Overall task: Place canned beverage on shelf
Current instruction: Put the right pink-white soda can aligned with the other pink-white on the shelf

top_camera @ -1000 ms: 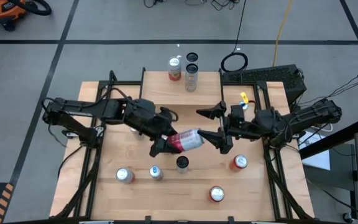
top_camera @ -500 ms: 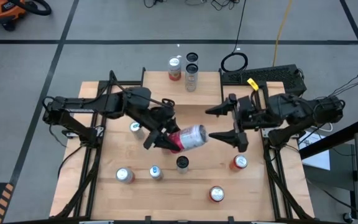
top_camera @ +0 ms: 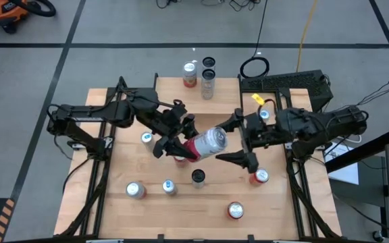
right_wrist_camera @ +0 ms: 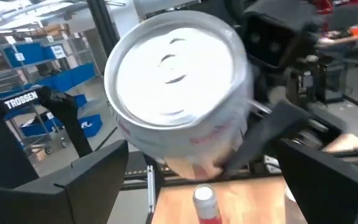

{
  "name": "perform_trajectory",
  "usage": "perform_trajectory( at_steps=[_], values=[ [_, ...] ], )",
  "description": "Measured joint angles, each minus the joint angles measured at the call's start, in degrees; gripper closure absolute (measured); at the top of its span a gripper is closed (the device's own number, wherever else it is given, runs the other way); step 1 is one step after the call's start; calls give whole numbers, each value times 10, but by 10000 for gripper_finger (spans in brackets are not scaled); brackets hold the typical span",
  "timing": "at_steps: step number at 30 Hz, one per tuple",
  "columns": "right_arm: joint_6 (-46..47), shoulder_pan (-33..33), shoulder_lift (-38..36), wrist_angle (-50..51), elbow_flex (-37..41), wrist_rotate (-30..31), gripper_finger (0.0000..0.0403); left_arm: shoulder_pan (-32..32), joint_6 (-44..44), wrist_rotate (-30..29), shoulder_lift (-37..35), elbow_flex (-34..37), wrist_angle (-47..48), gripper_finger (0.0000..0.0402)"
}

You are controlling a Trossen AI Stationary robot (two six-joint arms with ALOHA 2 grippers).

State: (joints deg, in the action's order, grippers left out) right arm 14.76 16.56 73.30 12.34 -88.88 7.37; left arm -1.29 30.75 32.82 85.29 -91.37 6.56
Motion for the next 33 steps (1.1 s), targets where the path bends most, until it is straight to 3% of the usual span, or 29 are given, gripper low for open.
perform_trajectory(
  at_steps=[11,23,33],
  values=[
    [-50,0,45,-124,0,0,23,1,4,15,12,0,-30,99],
    [-61,0,43,-143,0,-2,105,1,5,29,12,0,-53,99],
    [-63,0,43,-144,0,-2,118,0,4,14,12,0,-50,88]
  ],
)
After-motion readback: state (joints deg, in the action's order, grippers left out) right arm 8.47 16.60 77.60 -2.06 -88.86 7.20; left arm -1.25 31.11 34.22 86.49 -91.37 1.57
